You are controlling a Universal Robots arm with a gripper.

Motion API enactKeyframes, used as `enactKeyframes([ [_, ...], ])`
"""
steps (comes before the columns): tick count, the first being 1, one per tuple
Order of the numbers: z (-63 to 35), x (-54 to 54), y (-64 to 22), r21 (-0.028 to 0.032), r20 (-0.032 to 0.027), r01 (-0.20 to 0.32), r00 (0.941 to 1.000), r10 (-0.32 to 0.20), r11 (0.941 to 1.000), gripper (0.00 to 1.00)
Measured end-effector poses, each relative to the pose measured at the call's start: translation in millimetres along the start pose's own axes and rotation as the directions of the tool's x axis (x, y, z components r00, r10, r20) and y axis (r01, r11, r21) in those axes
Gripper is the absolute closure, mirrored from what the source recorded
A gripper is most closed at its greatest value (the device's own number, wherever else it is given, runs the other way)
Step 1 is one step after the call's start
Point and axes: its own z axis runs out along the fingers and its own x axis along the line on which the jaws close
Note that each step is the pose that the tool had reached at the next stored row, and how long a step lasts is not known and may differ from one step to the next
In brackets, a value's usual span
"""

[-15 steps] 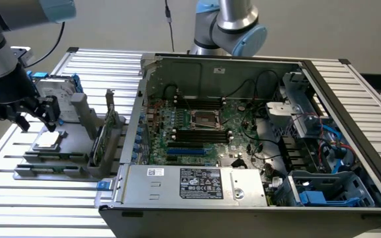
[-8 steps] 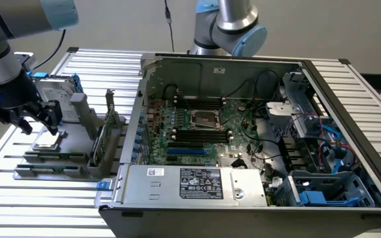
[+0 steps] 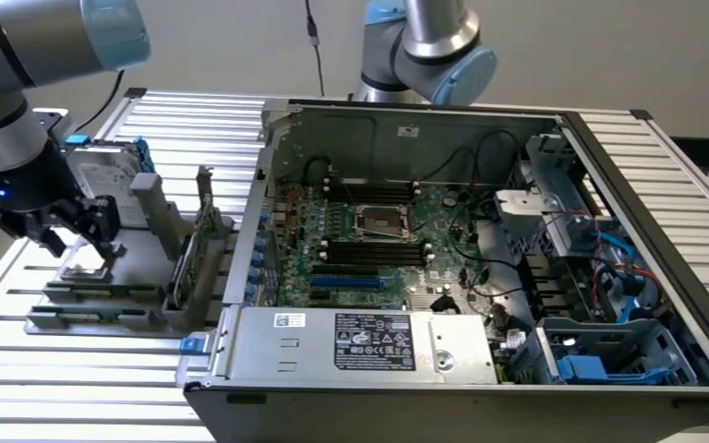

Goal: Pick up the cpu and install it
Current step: 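Pick up the cpu and move it towards the insertion slot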

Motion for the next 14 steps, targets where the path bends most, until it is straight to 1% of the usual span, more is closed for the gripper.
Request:
enactKeyframes([
  [3, 5.4, -0.2, -0.1, -0.0019, 0.0001, 0.000, 1.0000, 0.000, 1.0000, 0.35],
  [7, 12.1, -0.2, 0.8, -0.0059, 0.0002, -0.002, 1.0000, 0.002, 1.0000, 0.35],
  [12, 15.9, 0.9, 2.0, -0.0126, 0.0009, -0.019, 0.9998, 0.019, 0.9997, 0.35],
  [14, 17.6, 1.7, 2.5, -0.0142, 0.0013, -0.028, 0.9996, 0.028, 0.9995, 0.35],
])
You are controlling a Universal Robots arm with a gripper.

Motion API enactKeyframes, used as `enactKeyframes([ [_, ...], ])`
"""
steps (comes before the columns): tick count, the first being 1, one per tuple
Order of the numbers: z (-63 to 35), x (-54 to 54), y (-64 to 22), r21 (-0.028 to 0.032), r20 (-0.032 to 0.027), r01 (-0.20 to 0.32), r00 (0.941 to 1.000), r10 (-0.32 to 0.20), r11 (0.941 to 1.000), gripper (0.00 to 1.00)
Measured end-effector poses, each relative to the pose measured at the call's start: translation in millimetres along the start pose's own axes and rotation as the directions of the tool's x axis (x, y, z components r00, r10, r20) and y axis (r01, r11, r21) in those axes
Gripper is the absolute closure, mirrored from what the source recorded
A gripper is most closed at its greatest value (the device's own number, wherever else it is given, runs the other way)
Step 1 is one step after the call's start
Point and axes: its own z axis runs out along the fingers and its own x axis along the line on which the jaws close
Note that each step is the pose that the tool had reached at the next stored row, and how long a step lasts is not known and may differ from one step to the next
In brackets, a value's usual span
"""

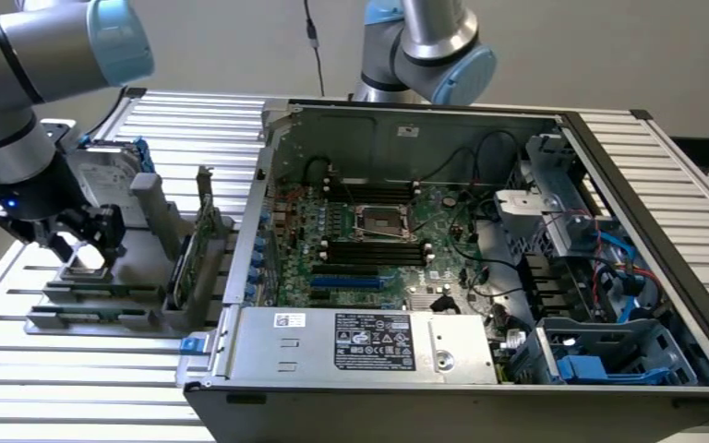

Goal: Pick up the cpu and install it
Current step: 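Pick up the cpu and move it towards the insertion slot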

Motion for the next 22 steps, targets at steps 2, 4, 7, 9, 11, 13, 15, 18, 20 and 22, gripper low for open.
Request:
enactKeyframes([
  [2, 1.5, 0.7, 0.6, -0.0018, 0.0004, -0.007, 1.0000, 0.007, 1.0000, 0.35],
  [4, 2.5, 1.4, 1.6, -0.0033, 0.0007, -0.012, 0.9999, 0.012, 0.9999, 0.35],
  [7, 3.5, 2.5, 2.4, -0.0042, 0.0009, -0.014, 0.9999, 0.014, 0.9999, 0.35],
  [9, 3.9, 2.7, 2.4, -0.0041, 0.0007, -0.014, 0.9999, 0.014, 0.9999, 0.35],
  [11, 4.5, 2.8, 2.4, -0.0040, 0.0006, -0.014, 0.9999, 0.014, 0.9999, 0.35],
  [13, 5.0, 2.8, 2.3, -0.0040, 0.0007, -0.014, 0.9999, 0.014, 0.9999, 0.35],
  [15, 5.7, 2.7, 2.3, -0.0041, 0.0008, -0.014, 0.9999, 0.014, 0.9999, 0.35],
  [18, 6.5, 2.7, 2.3, -0.0041, 0.0008, -0.014, 0.9999, 0.014, 0.9999, 0.35],
  [20, 6.7, 2.7, 2.3, -0.0041, 0.0008, -0.014, 0.9999, 0.014, 0.9999, 0.35],
  [22, 6.7, 2.7, 2.2, -0.0041, 0.0007, -0.014, 0.9999, 0.014, 0.9999, 0.43],
])
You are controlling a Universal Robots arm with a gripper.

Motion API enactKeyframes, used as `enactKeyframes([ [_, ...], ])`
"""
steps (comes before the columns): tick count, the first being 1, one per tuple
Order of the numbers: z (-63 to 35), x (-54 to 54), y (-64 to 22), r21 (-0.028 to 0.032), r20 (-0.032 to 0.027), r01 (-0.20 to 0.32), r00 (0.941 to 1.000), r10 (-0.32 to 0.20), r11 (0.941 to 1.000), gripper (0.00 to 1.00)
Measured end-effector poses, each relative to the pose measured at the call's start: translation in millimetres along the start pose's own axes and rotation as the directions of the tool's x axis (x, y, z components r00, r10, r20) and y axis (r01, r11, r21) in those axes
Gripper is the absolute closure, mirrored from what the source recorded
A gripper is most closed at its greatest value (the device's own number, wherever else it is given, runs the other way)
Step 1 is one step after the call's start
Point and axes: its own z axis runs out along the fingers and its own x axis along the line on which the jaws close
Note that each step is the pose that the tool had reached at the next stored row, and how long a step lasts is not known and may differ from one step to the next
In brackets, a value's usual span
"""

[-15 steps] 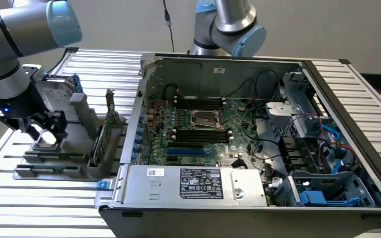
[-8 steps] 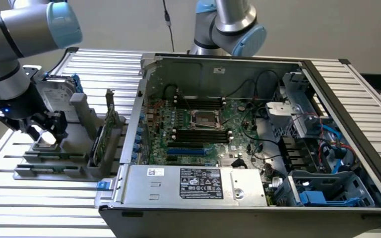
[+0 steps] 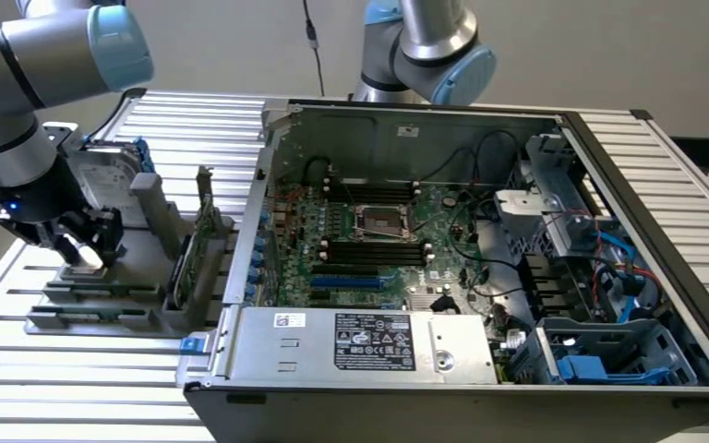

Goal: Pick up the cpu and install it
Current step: 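Pick up the cpu and move it towards the insertion slot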

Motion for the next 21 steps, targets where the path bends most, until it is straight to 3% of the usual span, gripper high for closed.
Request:
enactKeyframes([
  [6, -0.1, 0.0, 0.1, -0.0008, 0.0004, 0.000, 1.0000, 0.000, 1.0000, 0.45],
  [11, -6.1, 0.2, 0.4, -0.0046, -0.0003, 0.000, 1.0000, 0.000, 1.0000, 0.45],
  [21, -37.9, 0.9, 2.3, -0.0120, -0.0009, 0.000, 1.0000, 0.000, 0.9999, 0.45],
])
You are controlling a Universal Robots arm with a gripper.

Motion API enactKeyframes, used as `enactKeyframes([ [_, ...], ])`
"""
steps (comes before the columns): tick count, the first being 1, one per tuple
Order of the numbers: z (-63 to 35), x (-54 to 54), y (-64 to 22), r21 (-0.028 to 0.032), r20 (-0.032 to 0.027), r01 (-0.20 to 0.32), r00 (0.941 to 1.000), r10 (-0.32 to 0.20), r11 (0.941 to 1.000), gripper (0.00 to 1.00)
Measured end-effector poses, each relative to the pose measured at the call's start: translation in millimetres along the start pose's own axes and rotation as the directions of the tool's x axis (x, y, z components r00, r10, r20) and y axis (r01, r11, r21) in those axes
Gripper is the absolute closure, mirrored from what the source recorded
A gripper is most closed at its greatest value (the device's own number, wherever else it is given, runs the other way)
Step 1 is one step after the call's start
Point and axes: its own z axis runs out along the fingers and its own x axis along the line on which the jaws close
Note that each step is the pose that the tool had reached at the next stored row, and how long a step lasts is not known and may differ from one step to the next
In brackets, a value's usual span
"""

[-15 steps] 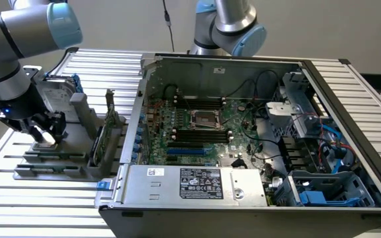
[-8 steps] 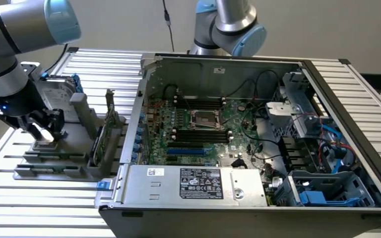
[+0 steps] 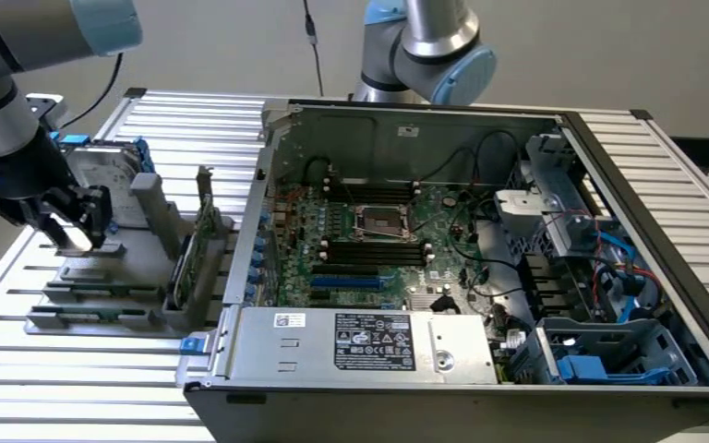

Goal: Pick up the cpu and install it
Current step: 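Pick up the cpu and move it towards the insertion slot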

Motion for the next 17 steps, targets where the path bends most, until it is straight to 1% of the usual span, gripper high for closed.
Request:
enactKeyframes([
  [4, -15.7, 0.2, 1.2, -0.0017, -0.0001, 0.000, 1.0000, 0.000, 1.0000, 0.45],
  [9, -38.3, -1.6, 2.9, -0.0020, -0.0002, 0.000, 1.0000, 0.000, 1.0000, 0.45],
  [13, -56.5, -10.3, 4.5, -0.0020, -0.0004, 0.000, 1.0000, 0.000, 1.0000, 0.45],
  [17, -75.2, -23.7, 6.2, -0.0019, -0.0011, 0.000, 1.0000, 0.000, 1.0000, 0.45],
])
